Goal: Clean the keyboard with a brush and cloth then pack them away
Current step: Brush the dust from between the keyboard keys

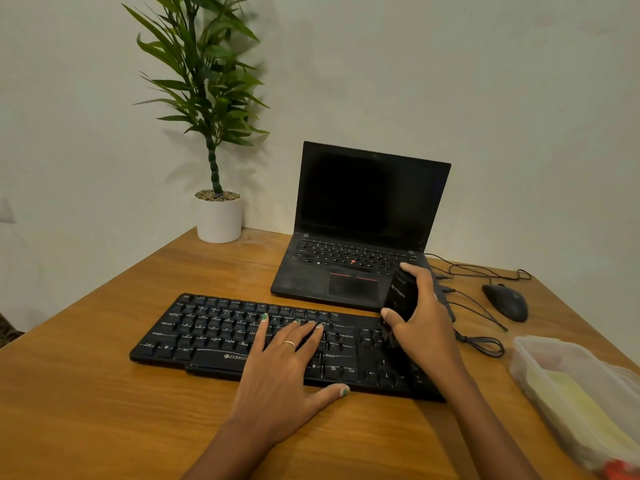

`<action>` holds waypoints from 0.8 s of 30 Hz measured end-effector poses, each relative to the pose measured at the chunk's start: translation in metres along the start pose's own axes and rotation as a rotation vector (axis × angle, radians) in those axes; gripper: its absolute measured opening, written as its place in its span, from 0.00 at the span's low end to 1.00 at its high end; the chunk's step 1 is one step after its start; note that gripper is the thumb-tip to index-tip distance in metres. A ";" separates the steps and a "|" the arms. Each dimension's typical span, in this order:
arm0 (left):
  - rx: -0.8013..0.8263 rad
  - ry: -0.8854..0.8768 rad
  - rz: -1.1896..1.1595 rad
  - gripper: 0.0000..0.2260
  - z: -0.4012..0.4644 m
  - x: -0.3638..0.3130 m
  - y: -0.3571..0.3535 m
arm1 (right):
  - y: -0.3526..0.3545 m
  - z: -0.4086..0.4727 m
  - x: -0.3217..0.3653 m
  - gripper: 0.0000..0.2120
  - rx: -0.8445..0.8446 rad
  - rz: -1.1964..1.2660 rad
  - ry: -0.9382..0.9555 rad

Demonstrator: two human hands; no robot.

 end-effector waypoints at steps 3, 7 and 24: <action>0.015 0.003 -0.021 0.38 0.001 0.000 0.001 | -0.002 0.000 0.002 0.33 0.096 0.159 0.021; 0.090 0.019 -0.034 0.39 0.002 -0.005 0.011 | -0.017 -0.009 0.013 0.34 0.183 0.003 0.146; 0.165 0.021 -0.099 0.44 0.001 -0.006 0.013 | -0.015 -0.002 0.024 0.37 0.171 -0.136 0.067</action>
Point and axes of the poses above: each hand's wrist, its own z-axis towards the middle knuckle, its own y-axis out of the back of the hand, x = y × z, the point moved 2 cm from there along z, towards the middle knuckle, and after that the axes turned 2 degrees about -y, right-handed, at the moved point
